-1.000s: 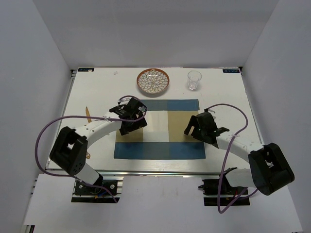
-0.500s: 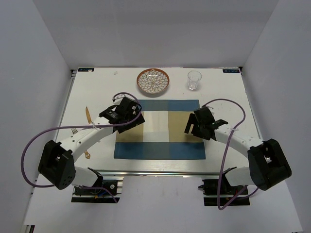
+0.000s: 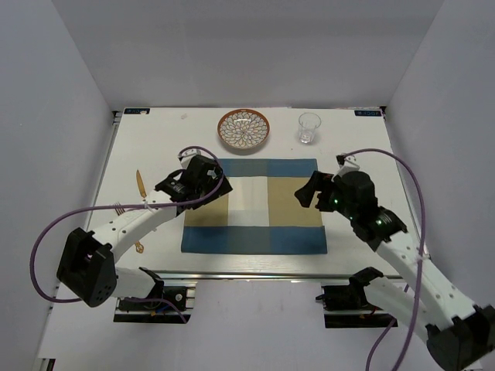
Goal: Set the dinner table for one person
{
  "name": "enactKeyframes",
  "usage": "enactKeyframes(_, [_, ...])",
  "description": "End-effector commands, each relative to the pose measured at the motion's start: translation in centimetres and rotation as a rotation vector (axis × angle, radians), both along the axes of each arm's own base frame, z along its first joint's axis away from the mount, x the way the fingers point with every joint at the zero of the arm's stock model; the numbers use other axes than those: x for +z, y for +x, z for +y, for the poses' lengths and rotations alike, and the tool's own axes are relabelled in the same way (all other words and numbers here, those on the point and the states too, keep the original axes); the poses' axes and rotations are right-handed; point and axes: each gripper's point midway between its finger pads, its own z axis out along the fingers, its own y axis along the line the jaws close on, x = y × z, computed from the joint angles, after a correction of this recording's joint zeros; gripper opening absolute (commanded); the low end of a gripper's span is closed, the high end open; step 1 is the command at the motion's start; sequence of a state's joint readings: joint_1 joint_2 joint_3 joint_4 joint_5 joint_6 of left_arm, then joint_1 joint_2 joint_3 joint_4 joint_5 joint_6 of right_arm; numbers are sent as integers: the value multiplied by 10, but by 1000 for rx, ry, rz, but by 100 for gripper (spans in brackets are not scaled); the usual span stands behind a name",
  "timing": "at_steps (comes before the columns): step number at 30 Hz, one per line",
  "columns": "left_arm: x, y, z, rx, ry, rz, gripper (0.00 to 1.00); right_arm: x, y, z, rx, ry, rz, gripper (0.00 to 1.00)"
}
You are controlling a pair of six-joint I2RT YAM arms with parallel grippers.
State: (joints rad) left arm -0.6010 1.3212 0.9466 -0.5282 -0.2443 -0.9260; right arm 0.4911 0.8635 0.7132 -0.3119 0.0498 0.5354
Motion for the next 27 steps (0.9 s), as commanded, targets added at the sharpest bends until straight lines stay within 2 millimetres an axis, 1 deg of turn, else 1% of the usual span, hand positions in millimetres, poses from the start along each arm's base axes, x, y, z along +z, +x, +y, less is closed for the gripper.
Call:
enactKeyframes(1, [19, 19, -12, 8, -80, -76, 98, 25, -27, 12, 156, 68, -96, 89])
enactKeyframes(2, [23, 23, -14, 11, -89, -88, 98, 26, -32, 11, 171, 71, -98, 89])
enactKeyframes(3, [23, 26, -15, 17, -88, -93, 98, 30, -37, 12, 193, 76, -111, 89])
enactKeyframes(4, [28, 33, -13, 34, -98, -115, 98, 36, -43, 13, 213, 91, -123, 89])
enactKeyframes(5, [35, 40, -14, 49, -104, -135, 98, 35, -48, 12, 224, 92, -110, 89])
enactKeyframes(6, [37, 49, -14, 64, -111, -152, 98, 40, -55, 14, 242, 112, -117, 89])
enactKeyframes(7, [41, 57, -11, 74, -114, -172, 98, 38, -58, 12, 241, 116, -112, 89])
enactKeyframes(8, [51, 65, -17, 66, -129, -195, 98, 36, -60, 10, 228, 116, -106, 89])
enactKeyframes(9, [45, 76, -17, 71, -121, -189, 98, 32, -63, 4, 203, 108, -98, 89])
enactKeyframes(10, [49, 86, -14, 80, -120, -196, 98, 30, -63, 1, 181, 108, -94, 89])
enactKeyframes(11, [64, 100, -18, 84, -137, -219, 98, 27, -63, -4, 158, 101, -92, 89])
enactKeyframes(12, [49, 109, -20, 89, -117, -180, 98, 22, -63, -13, 112, 80, -94, 89])
enactKeyframes(13, [47, 120, -16, 109, -121, -167, 98, 20, -64, -18, 85, 76, -91, 89])
enactKeyframes(14, [44, 126, -20, 97, -134, -148, 98, 19, -65, -22, 66, 71, -95, 89])
enactKeyframes(15, [57, 139, -24, 96, -154, -158, 98, 16, -68, -25, 60, 71, -102, 89])
enactKeyframes(16, [36, 149, -25, 112, -143, -106, 98, 17, -71, -25, 64, 82, -110, 89])
enactKeyframes(17, [29, 157, -24, 125, -139, -83, 98, 16, -73, -24, 74, 90, -108, 89])
enactKeyframes(18, [38, 170, -24, 136, -150, -88, 98, 18, -80, -18, 117, 115, -109, 89])
enactKeyframes(19, [18, 179, -24, 154, -138, -44, 98, 17, -84, -15, 144, 125, -108, 89])
enactKeyframes(20, [14, 189, -20, 168, -137, -37, 98, 17, -87, -12, 164, 136, -104, 89])
enactKeyframes(21, [23, 201, -22, 168, -155, -52, 98, 19, -93, -7, 202, 160, -106, 89])
enactKeyframes(22, [2, 208, -25, 164, -141, -19, 98, 18, -94, -5, 212, 173, -107, 89])
enactKeyframes(23, [0, 217, -21, 167, -141, -21, 98, 18, -97, -2, 230, 186, -111, 89])
enactKeyframes(24, [-3, 227, -23, 142, -159, -22, 98, 20, -102, 2, 262, 209, -118, 89])
enactKeyframes(25, [12, 241, -30, 101, -160, -68, 96, 18, -104, 4, 283, 218, -118, 89])
enactKeyframes(26, [-12, 248, -24, 108, -131, -19, 94, 20, -111, 9, 324, 238, -119, 89])
enactKeyframes(27, [3, 265, -20, 103, -127, -63, 94, 20, -114, 10, 343, 244, -119, 89])
